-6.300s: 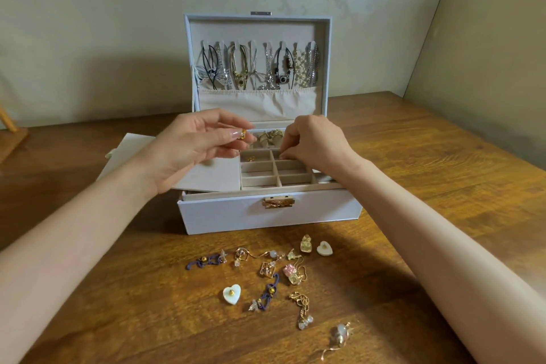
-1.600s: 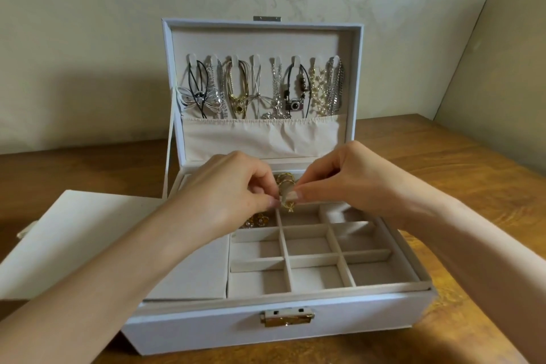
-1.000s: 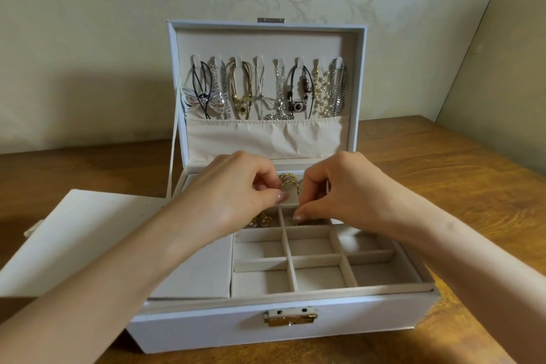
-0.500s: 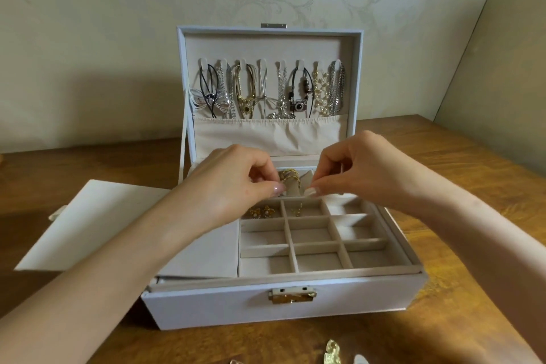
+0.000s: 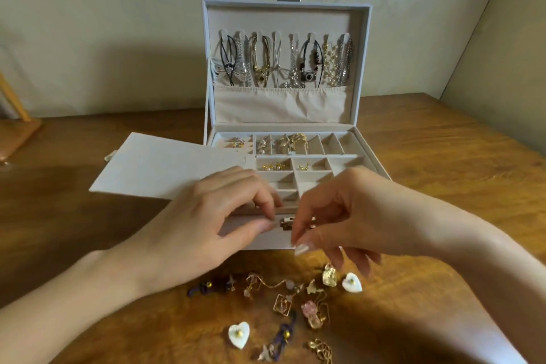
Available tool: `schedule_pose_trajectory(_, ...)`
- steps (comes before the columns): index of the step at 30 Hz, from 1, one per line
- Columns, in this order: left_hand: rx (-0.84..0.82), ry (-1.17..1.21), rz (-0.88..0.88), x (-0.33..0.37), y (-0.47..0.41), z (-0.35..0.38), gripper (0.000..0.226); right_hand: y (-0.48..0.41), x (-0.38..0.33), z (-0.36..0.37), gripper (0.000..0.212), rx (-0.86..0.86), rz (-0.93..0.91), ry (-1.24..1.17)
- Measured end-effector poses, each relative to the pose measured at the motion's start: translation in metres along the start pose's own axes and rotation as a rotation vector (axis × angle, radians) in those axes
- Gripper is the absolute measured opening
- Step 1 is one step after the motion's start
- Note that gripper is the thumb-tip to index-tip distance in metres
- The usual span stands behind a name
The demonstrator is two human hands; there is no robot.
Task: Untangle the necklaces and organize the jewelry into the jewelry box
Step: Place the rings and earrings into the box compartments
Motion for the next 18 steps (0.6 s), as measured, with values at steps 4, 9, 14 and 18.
schedule_pose_trajectory(4,-0.090,-0.079,0.050,0.002,0.004,0.003,0.010,0.000,0.002,0.018,0.006,-0.014,0.037,0.101)
schedule_pose_trajectory(9,-0.143,-0.039,0.032,-0.002,0.000,-0.003,0.016,-0.012,-0.009,0.044,0.026,0.085,-0.062,0.354)
schedule_pose_trajectory(14,-0.071,0.084,-0.025,-0.006,0.001,-0.009,0.014,-0.014,-0.028,0.053,0.007,0.231,-0.244,0.487)
schedule_pose_trajectory(18,0.045,0.186,-0.066,-0.003,0.000,-0.015,0.016,-0.007,-0.026,0.028,0.003,0.241,-0.189,0.221)
Point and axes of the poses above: each hand's wrist, its own y-axis away from the middle knuckle, its own z-axis out of the palm, x = y × z, the point moved 9 cm from there along -y, towards the middle knuckle, and after that the axes turned 10 degrees about y, right-handed, at the moved point
